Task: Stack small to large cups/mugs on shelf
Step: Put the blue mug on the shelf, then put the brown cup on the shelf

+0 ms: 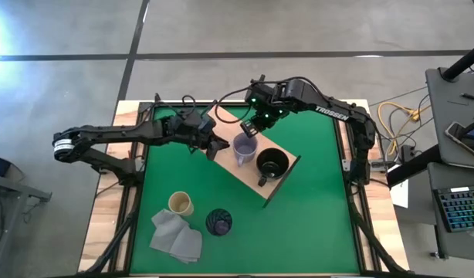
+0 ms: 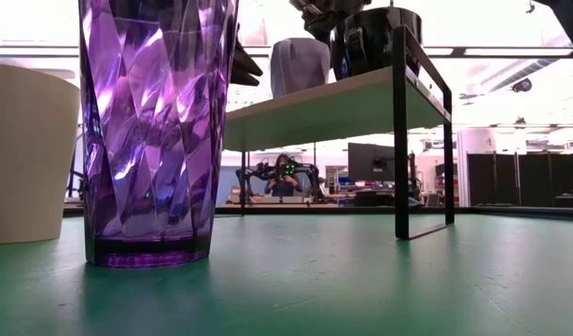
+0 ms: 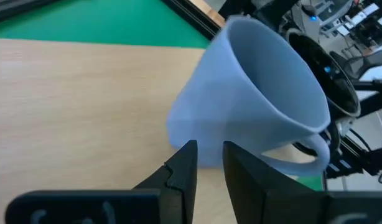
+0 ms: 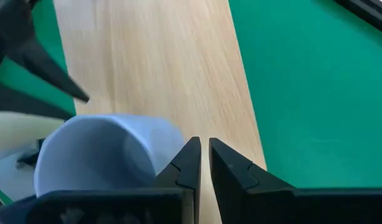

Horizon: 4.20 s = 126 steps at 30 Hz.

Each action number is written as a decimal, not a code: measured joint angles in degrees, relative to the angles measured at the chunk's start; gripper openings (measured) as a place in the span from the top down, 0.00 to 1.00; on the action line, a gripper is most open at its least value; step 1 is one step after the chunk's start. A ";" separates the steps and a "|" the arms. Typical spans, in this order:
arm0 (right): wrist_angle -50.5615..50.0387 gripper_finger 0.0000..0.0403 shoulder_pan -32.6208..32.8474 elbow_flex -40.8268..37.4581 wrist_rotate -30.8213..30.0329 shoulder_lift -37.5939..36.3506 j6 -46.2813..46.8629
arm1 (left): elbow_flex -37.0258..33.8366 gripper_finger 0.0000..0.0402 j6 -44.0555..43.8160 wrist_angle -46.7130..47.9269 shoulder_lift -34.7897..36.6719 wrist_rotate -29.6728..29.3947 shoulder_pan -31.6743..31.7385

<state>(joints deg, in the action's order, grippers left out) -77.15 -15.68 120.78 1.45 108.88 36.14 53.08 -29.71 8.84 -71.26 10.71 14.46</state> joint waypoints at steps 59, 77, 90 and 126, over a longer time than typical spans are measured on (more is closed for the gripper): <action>-6.01 0.93 3.73 -2.94 6.23 -0.11 0.85 | 0.04 0.84 -0.86 -5.38 -4.99 0.38 -1.69; -7.21 0.92 3.64 0.08 -9.05 -0.56 0.28 | 0.13 0.84 4.29 3.55 0.50 0.34 -0.18; -8.44 0.65 0.97 7.01 -13.58 -0.63 -2.43 | 0.02 0.78 4.56 29.62 14.80 0.38 -2.71; -12.87 0.47 0.26 7.62 -11.76 -1.04 -5.81 | 2.15 0.59 -24.44 56.02 13.76 -8.31 -35.34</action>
<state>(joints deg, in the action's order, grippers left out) -90.02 -15.42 128.40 -10.31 107.84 30.33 55.23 -54.15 64.86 -57.50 2.40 -20.88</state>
